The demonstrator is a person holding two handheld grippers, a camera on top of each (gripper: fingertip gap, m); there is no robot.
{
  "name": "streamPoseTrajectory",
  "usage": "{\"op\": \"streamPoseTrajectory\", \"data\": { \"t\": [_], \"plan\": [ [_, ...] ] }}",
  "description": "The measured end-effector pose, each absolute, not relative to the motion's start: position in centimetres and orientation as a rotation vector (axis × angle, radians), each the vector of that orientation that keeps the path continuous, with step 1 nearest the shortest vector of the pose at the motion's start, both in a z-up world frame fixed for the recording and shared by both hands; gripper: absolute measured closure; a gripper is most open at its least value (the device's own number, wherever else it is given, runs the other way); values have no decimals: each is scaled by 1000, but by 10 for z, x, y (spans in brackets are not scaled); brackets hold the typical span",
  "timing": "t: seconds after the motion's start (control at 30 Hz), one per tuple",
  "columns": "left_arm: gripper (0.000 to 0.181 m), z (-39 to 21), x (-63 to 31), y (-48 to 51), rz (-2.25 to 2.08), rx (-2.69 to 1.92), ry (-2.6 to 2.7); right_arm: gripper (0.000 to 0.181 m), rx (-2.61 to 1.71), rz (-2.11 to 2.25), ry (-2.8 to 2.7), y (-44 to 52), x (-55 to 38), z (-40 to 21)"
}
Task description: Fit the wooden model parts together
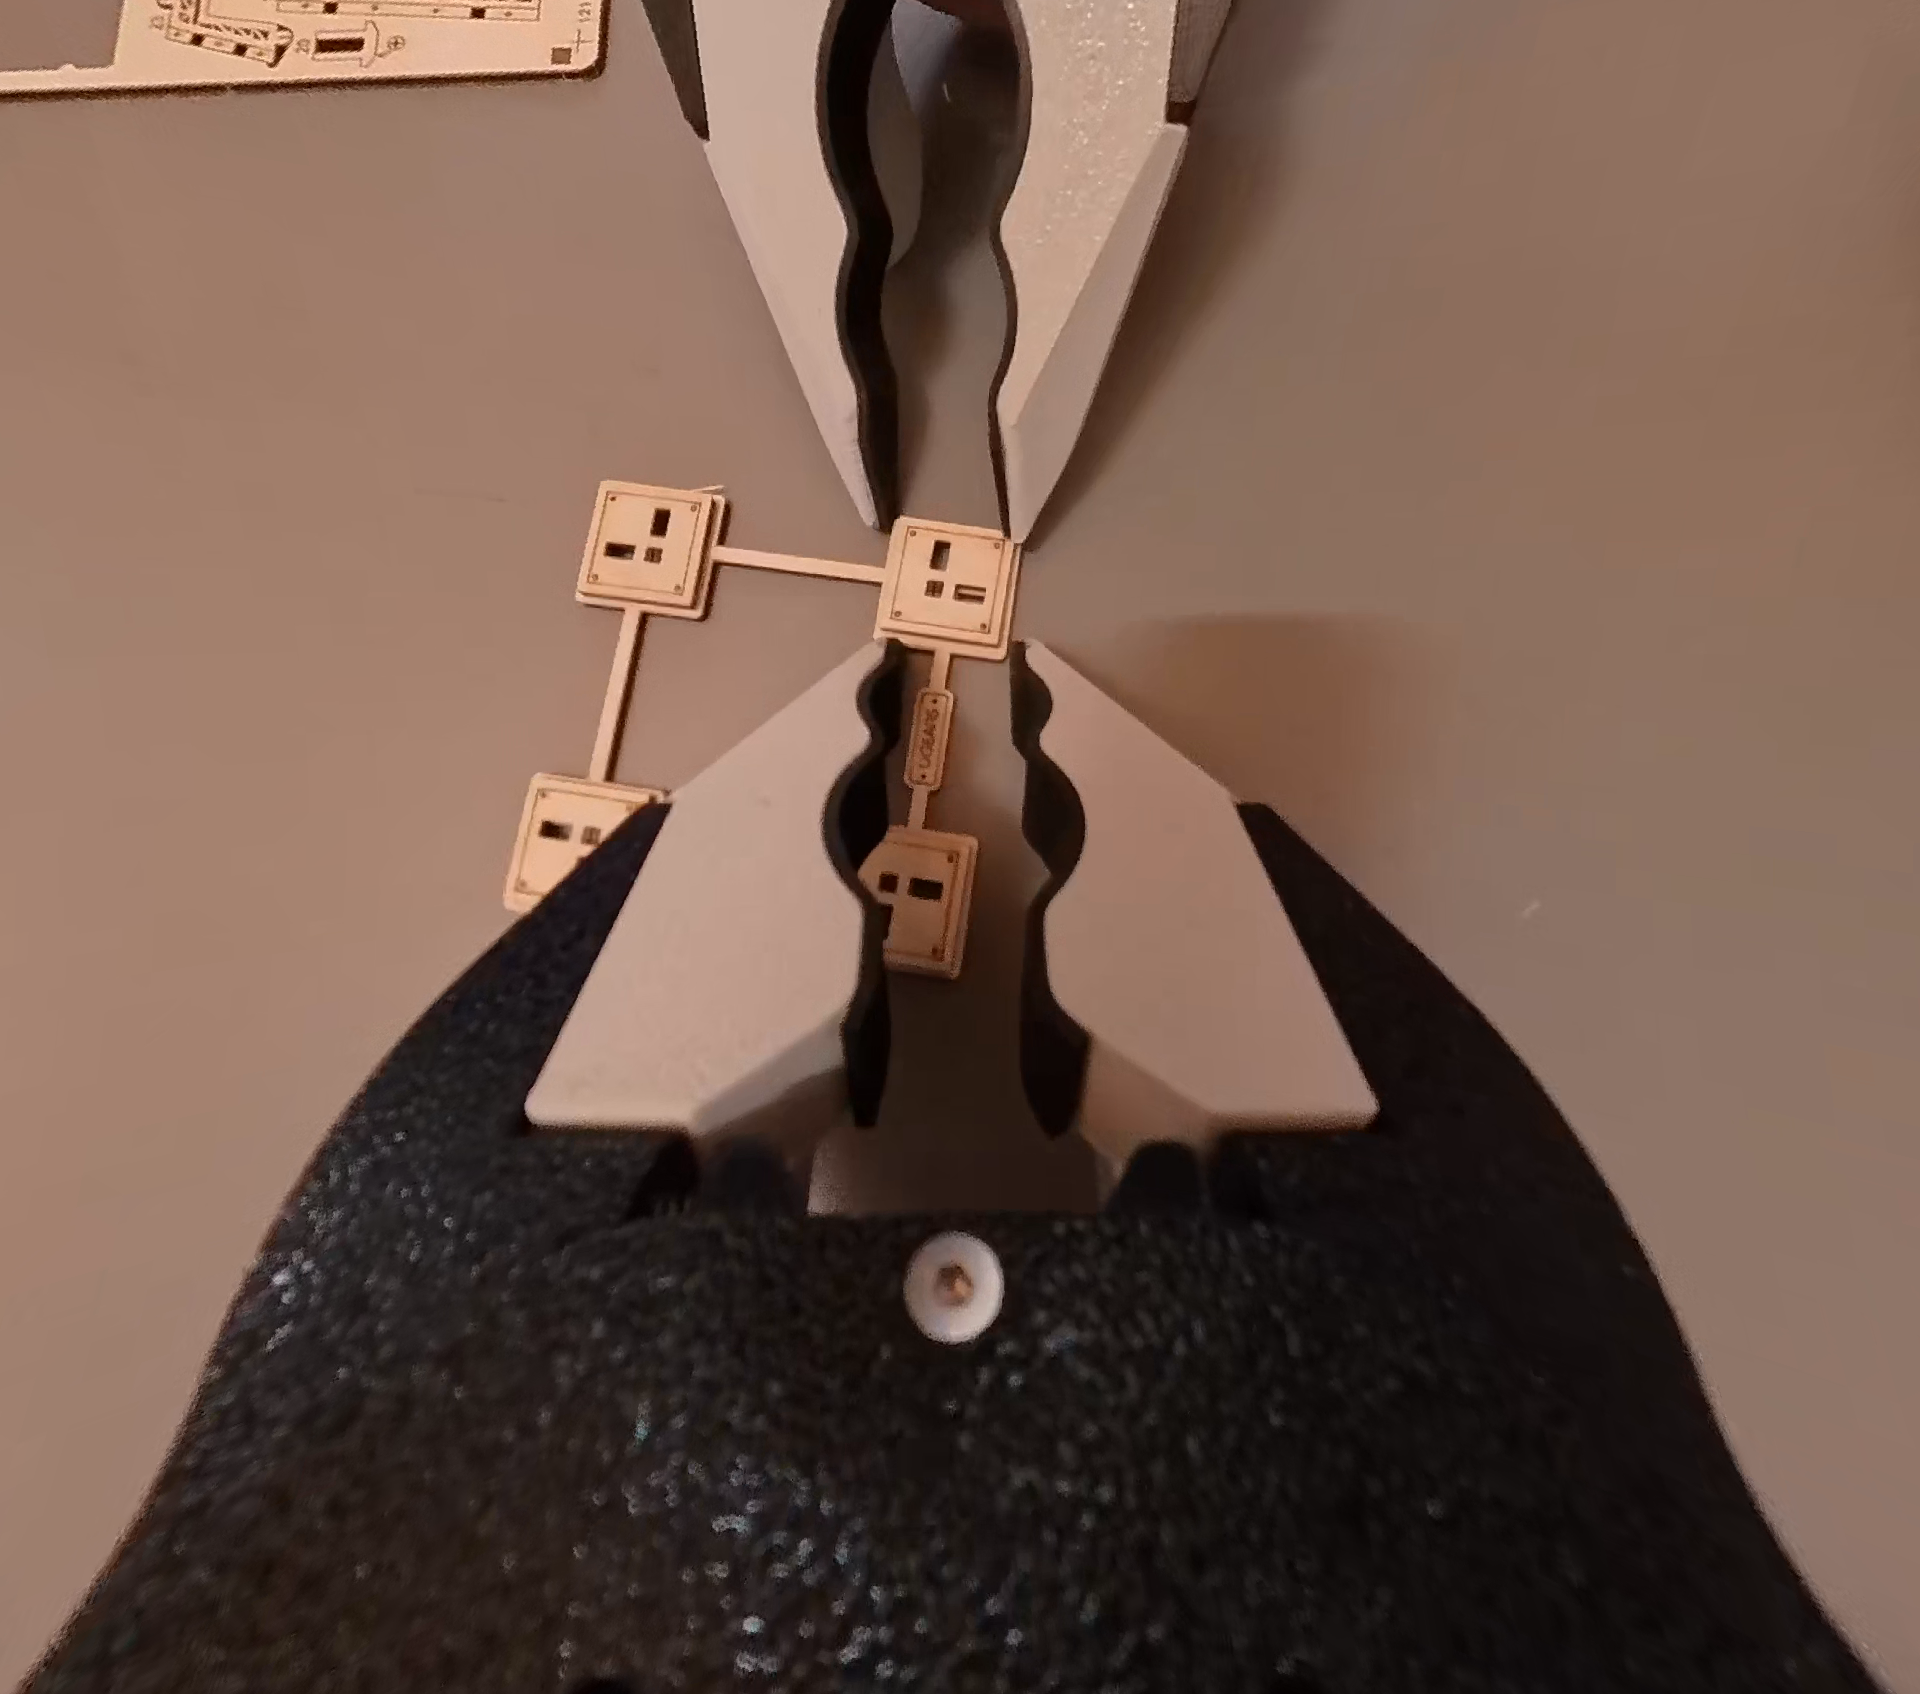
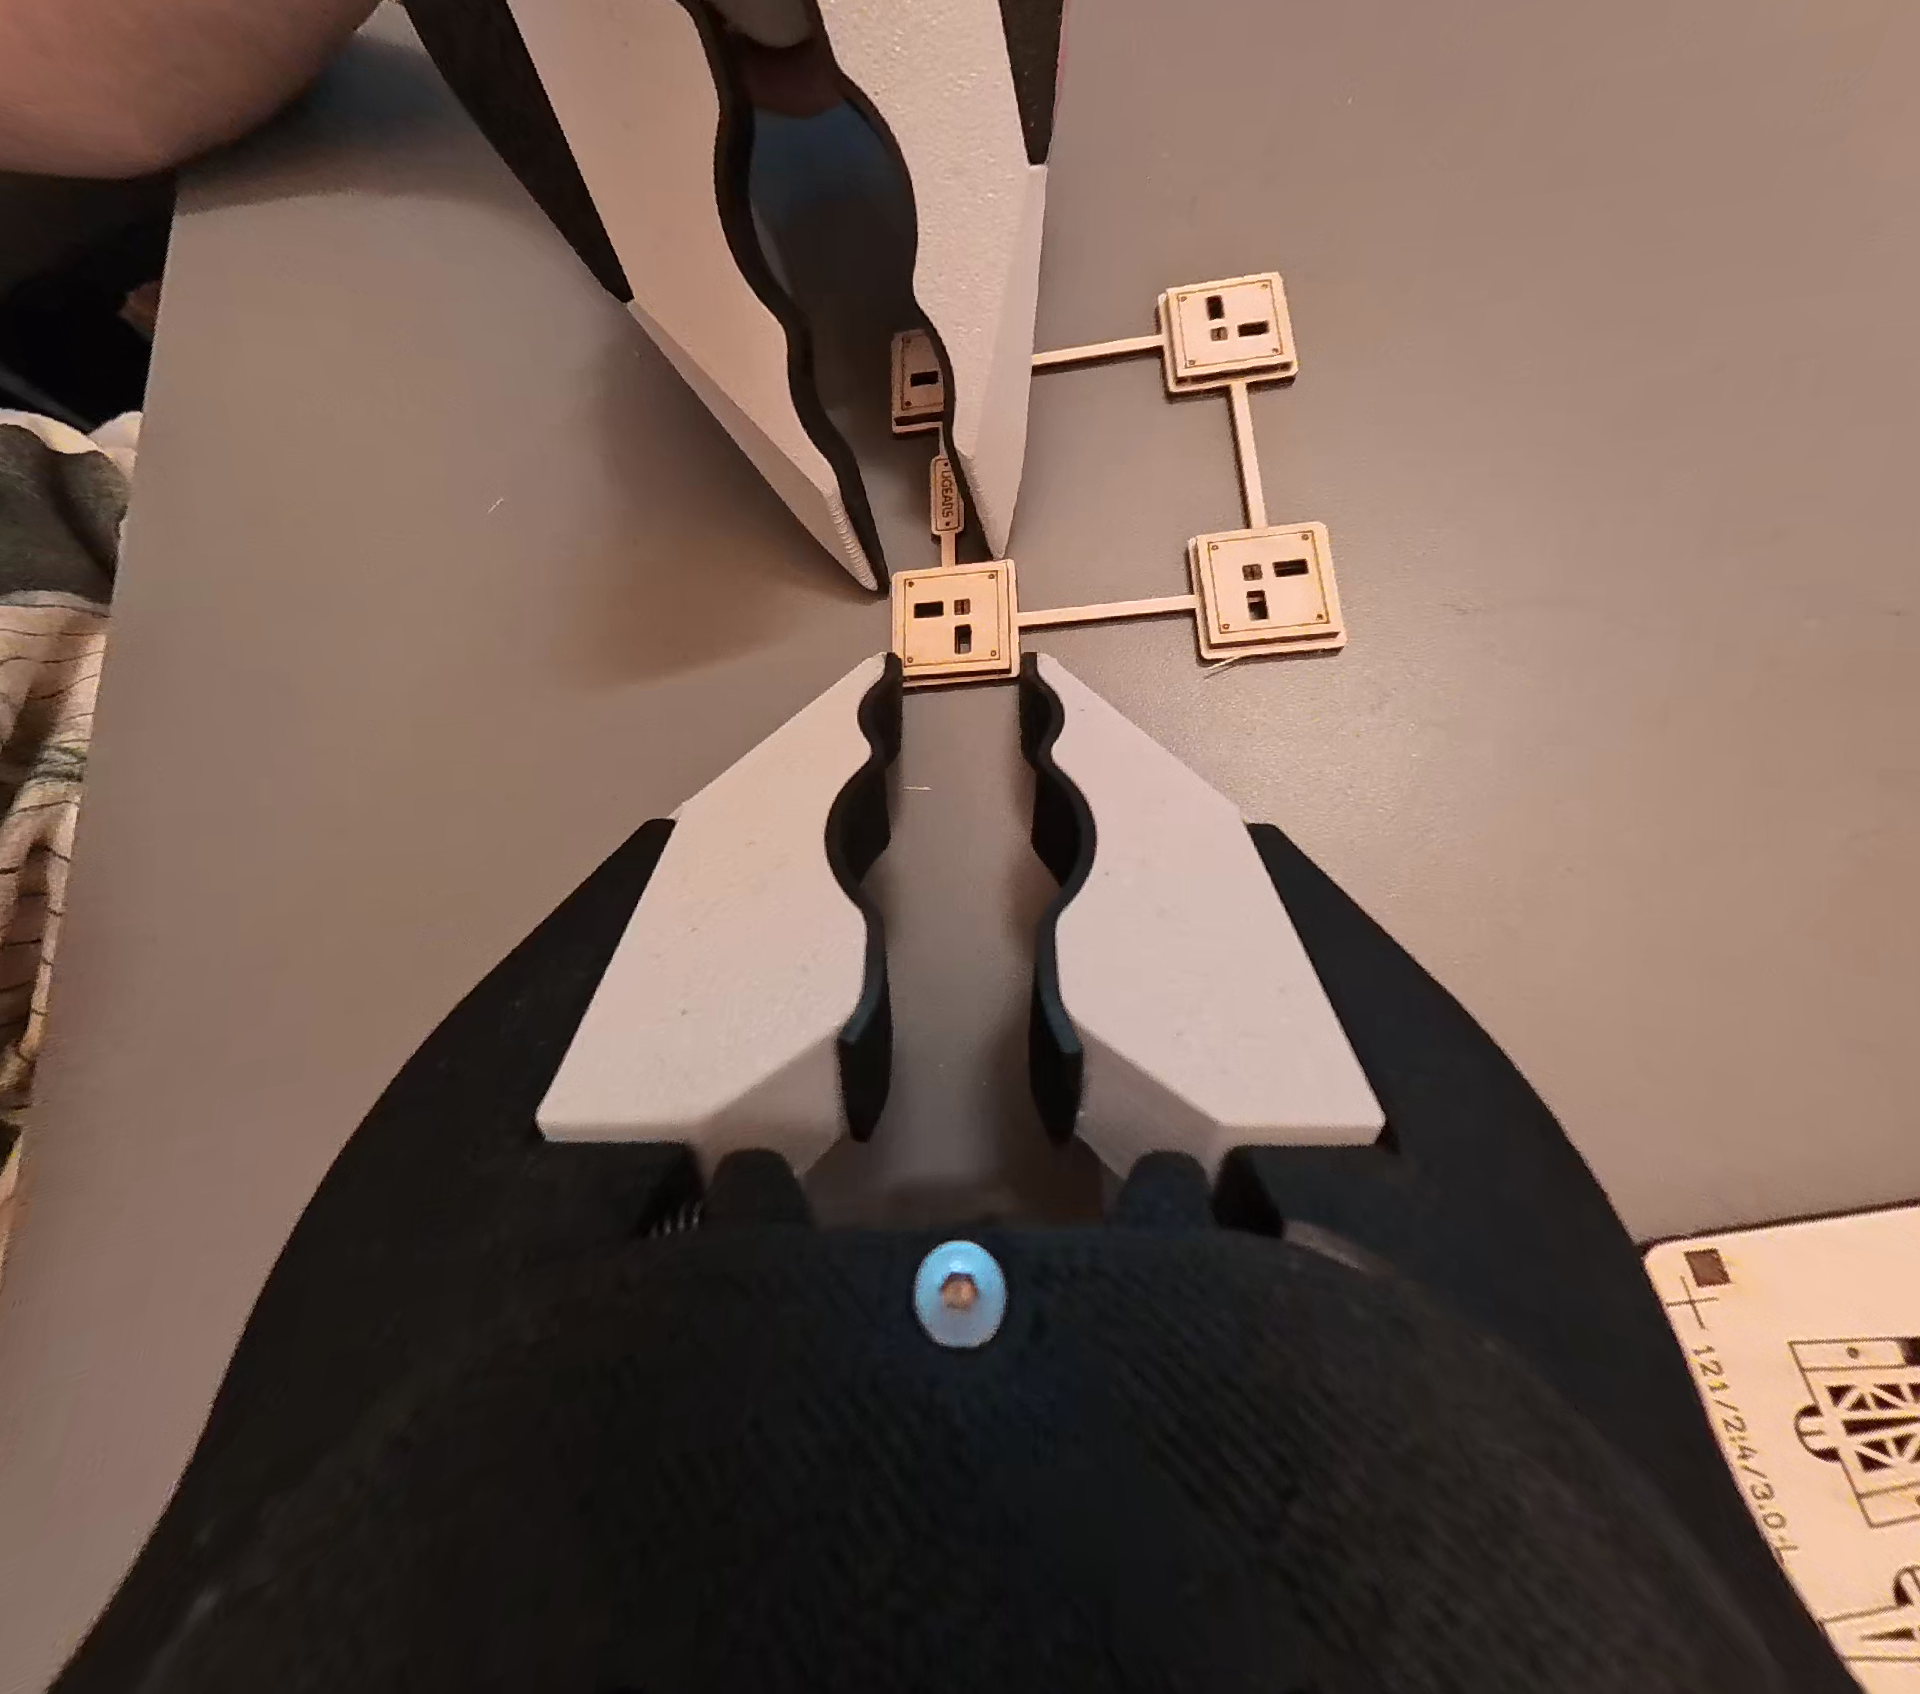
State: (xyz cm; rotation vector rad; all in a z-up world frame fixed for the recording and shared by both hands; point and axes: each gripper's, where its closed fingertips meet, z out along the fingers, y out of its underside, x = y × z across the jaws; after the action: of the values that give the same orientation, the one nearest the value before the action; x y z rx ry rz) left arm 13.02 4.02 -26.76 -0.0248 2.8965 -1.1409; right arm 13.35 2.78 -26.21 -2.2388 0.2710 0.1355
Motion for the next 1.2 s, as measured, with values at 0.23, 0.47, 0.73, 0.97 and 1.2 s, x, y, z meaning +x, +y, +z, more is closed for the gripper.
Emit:
{"op": "streamPoseTrajectory", "data": {
  "t": [0.23,0.47,0.73,0.97,1.2],
  "plan": [
    [157,-267,130,39,-1130,17,2889,161,-2237,145,275,28,133,-262],
    [145,-267,135,37,-1172,-12,2878,180,-2252,158,265,28,132,-264],
    [155,-267,130,35,-1195,47,2866,151,-2247,152,186,29,123,-261],
    [155,-267,131,30,-1172,-48,2857,141,-2245,86,205,29,130,-261],
    [158,-234,156,52,-1170,-178,2680,167,-2190,-275,384,-3,183,-238]
  ]
}}
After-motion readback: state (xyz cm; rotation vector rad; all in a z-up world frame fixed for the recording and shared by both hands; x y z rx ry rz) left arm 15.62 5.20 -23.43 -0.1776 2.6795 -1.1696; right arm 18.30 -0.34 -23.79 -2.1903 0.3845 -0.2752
